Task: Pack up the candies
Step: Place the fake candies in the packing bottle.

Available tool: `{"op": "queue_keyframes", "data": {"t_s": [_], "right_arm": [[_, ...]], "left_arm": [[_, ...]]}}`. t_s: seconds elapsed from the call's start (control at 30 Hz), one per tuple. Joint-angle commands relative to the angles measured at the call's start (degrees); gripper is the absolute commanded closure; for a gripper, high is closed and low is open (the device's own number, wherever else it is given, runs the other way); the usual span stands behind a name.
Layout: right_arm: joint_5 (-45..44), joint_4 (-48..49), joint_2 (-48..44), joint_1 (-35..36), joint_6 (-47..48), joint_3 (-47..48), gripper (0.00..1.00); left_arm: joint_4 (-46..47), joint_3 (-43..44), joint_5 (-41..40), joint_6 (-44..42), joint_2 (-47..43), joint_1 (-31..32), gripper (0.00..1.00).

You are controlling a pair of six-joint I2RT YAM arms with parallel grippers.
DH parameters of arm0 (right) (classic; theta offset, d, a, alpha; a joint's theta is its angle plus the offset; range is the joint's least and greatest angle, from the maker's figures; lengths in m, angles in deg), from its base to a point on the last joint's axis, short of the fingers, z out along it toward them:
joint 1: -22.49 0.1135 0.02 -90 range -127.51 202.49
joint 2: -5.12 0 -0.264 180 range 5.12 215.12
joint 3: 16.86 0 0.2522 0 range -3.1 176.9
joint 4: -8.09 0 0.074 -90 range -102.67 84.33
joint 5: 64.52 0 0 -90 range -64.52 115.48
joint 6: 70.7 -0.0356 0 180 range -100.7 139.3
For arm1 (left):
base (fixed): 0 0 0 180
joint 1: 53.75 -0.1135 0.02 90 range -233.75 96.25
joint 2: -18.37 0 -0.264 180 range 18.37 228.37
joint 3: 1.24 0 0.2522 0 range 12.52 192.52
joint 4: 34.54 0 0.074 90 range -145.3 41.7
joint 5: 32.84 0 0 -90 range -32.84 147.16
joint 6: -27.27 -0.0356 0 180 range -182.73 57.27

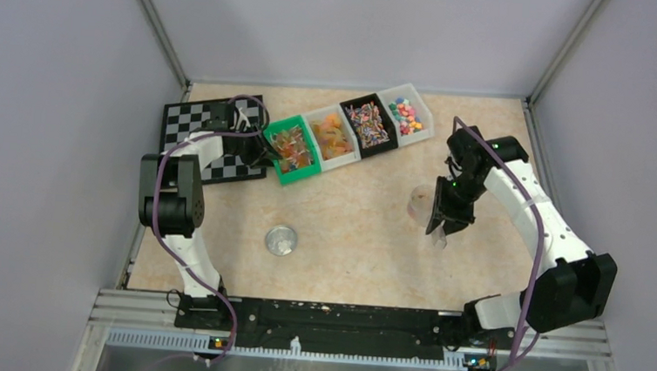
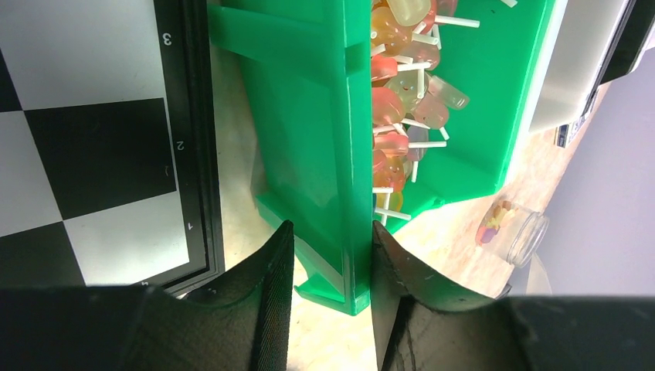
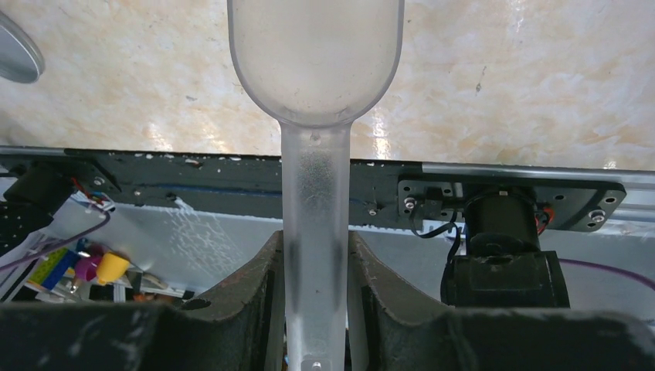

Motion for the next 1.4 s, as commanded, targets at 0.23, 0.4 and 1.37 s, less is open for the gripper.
{"op": "queue_keyframes", "data": {"t_s": [0.23, 0.4, 1.37], "right_arm": [[2.99, -1.12, -0.44, -0.94, 0.42, 4.16, 1.00], [2.93, -1.11, -0.73, -1.03, 0.65, 4.77, 1.00], [-1.07, 25.98, -11.19, 4.27, 12.84, -0.65, 1.00]], "left_arm": [[2.50, -0.80, 6.67, 1.34, -1.84, 0.57, 0.59], [2.45, -0.74, 6.39, 1.18, -2.04, 0.41, 0.59], [3.13, -1.82, 6.35, -0.54, -8.04, -0.27, 0.29]]}}
